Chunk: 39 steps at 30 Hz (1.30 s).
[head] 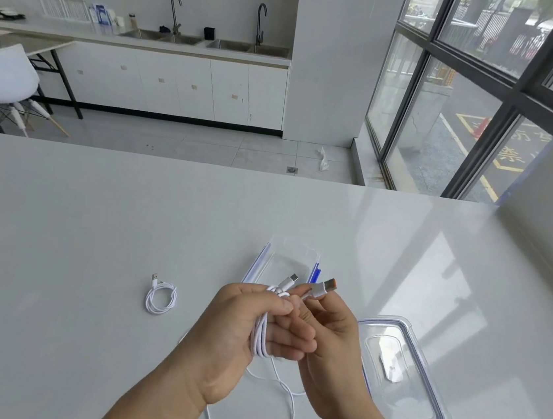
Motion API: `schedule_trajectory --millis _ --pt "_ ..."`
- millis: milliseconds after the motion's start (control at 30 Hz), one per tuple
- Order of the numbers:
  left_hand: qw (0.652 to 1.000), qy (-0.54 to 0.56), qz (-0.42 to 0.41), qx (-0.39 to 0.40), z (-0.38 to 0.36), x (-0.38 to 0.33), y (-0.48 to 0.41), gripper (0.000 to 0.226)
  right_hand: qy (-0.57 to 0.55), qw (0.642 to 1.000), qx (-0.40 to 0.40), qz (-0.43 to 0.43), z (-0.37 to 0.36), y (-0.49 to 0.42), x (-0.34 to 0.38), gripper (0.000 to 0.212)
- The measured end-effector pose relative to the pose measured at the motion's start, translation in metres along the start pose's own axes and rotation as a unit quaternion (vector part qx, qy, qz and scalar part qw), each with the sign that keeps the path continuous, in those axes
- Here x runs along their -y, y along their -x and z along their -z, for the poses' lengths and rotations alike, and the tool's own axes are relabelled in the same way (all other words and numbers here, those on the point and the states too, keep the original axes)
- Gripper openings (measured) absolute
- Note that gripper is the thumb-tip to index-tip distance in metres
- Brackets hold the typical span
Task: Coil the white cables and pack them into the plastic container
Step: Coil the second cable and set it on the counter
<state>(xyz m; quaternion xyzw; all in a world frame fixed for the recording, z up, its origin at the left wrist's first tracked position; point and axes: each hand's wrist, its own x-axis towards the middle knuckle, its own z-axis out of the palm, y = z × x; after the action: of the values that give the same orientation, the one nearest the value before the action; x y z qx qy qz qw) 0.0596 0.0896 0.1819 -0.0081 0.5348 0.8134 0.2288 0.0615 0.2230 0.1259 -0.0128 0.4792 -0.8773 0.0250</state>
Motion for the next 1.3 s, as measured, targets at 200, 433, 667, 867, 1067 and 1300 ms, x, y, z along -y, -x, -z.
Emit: schedule_trajectory --millis 200,433,667,867,1067,1300 --pt "0.966 -0.159 -0.119 -0.167 0.006 0.003 -0.007 0.009 0.051 0.996 -0.029 0.067 0.01 -0.007 0.003 0.045" --pt "0.938 -0.317 -0.052 -0.132 0.027 0.004 -0.012 0.01 0.132 0.989 -0.059 0.045 0.025 -0.011 0.016 0.023" --pt "0.957 -0.25 -0.033 -0.145 0.023 0.012 -0.012 0.02 0.174 0.982 -0.069 0.01 0.027 -0.008 0.025 0.012" --pt "0.961 -0.229 -0.047 -0.15 0.025 0.009 -0.012 0.023 0.183 0.978 -0.104 0.002 0.035 -0.007 0.036 0.017" --pt "0.968 -0.211 -0.038 -0.133 0.021 0.009 -0.012 0.023 0.528 0.849 0.006 -0.015 0.045 -0.007 0.042 0.026" --pt "0.962 -0.241 -0.023 -0.124 0.021 0.009 -0.011 0.02 0.438 0.885 0.151 -0.043 0.043 -0.004 0.047 0.04"
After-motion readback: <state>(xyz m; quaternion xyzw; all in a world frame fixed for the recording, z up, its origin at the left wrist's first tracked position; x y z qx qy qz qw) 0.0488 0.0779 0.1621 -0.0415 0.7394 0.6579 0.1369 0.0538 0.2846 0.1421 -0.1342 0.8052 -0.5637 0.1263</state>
